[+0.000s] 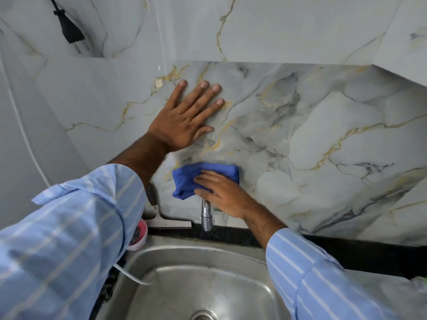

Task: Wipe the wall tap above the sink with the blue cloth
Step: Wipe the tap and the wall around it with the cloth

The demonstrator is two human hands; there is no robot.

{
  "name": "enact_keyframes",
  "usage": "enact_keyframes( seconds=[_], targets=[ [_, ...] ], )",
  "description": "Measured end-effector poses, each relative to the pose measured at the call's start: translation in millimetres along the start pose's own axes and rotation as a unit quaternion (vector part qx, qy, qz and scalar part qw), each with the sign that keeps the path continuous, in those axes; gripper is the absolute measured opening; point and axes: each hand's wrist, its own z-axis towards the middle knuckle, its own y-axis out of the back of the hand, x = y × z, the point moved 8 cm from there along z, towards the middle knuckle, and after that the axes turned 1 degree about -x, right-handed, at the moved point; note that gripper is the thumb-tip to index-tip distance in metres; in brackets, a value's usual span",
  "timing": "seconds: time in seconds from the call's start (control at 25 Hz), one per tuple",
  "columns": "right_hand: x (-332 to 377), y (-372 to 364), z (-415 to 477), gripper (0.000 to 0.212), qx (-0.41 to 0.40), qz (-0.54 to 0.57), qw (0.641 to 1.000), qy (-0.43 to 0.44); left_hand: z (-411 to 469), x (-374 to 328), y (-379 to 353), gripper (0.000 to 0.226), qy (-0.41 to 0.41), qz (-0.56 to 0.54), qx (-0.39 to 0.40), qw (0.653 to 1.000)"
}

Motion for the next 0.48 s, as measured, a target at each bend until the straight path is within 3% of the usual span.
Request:
enact_keyframes(
  seconds=[0.12, 0.2, 0.32, 0.4, 0.48],
  targets=[
    [-21, -3, -27, 0.042, -0.097, 0.185, 0.975, -0.078, -3, -1, -4, 0.072, 0.0, 0.001, -0.005, 1.0],
    [-29, -3, -36, 0.034, -0.189, 0.272, 0.933, -0.138, -3, 0, -4, 0.073, 0.002, -0.001, -0.005, 1.0],
    [-33, 15, -29, 0.018, -0.304, 0.218, 0.895, -0.243, -3, 0, -5, 0.074, 0.003, -0.011, -0.001, 1.0],
    [-44, 13, -19, 0.022, -0.29, 0.224, 0.859, -0.357, -3, 1, -5, 0.074, 0.003, -0.014, -0.001, 1.0],
    [-53, -11, -13, 0.022, -0.235, 0.369, 0.77, -0.464, -4, 1, -6, 0.073, 0.002, -0.014, 0.001, 1.0]
  ],
)
